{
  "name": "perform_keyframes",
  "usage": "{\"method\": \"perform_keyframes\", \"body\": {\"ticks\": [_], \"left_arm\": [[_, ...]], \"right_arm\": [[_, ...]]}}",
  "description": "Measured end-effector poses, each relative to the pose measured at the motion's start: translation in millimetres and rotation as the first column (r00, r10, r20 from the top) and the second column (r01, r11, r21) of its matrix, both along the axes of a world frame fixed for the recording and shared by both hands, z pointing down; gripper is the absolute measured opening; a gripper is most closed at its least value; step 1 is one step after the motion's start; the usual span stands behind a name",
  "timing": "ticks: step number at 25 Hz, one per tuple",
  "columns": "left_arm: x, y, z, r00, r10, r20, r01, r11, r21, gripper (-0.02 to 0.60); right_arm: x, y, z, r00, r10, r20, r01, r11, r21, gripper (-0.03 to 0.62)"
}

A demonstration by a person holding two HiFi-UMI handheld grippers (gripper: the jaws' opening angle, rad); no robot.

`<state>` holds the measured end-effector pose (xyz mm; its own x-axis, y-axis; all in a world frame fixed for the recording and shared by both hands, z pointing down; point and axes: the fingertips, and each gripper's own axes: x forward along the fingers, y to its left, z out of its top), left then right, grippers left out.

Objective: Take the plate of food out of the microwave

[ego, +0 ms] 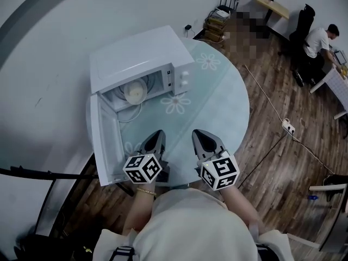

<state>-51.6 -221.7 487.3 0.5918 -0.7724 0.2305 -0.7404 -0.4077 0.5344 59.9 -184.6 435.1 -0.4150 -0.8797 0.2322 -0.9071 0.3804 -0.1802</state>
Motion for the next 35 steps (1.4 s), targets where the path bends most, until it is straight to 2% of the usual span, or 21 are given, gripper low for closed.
{"method": "perform_keyframes", "body": {"ticks": [6,11,16,24,27,30,32,35], "left_arm": [[-20,-21,21,0.996,-0.084,-0.016,0.083,0.995,-0.051,0.009],[-39,-44,33,0.984,-0.162,-0.07,0.156,0.984,-0.082,0.009],[-53,-70,45,0.974,-0.217,-0.061,0.211,0.973,-0.089,0.009],[-67,-110,64,0.939,-0.316,-0.136,0.299,0.945,-0.133,0.009],[-70,-123,73,0.912,-0.353,-0.209,0.321,0.931,-0.173,0.009],[-76,-135,83,0.875,-0.397,-0.277,0.347,0.913,-0.215,0.009],[-82,-142,89,0.842,-0.425,-0.332,0.36,0.901,-0.242,0.009],[-89,-152,98,0.78,-0.468,-0.415,0.379,0.882,-0.281,0.011]], "right_arm": [[-9,-9,3,0.999,-0.034,0.011,0.035,0.999,-0.008,0.006],[-17,-19,10,0.997,-0.067,0.025,0.067,0.997,-0.025,0.006],[-21,-41,17,0.994,-0.108,0.025,0.109,0.993,-0.037,0.006],[-26,-75,30,0.981,-0.192,0.018,0.192,0.979,-0.067,0.006],[-28,-83,35,0.974,-0.224,0.011,0.225,0.971,-0.082,0.006],[-33,-88,42,0.967,-0.256,0.007,0.255,0.962,-0.097,0.006],[-35,-91,45,0.962,-0.272,0.005,0.271,0.957,-0.104,0.006],[-36,-94,49,0.957,-0.29,0.007,0.289,0.951,-0.111,0.006]]}}
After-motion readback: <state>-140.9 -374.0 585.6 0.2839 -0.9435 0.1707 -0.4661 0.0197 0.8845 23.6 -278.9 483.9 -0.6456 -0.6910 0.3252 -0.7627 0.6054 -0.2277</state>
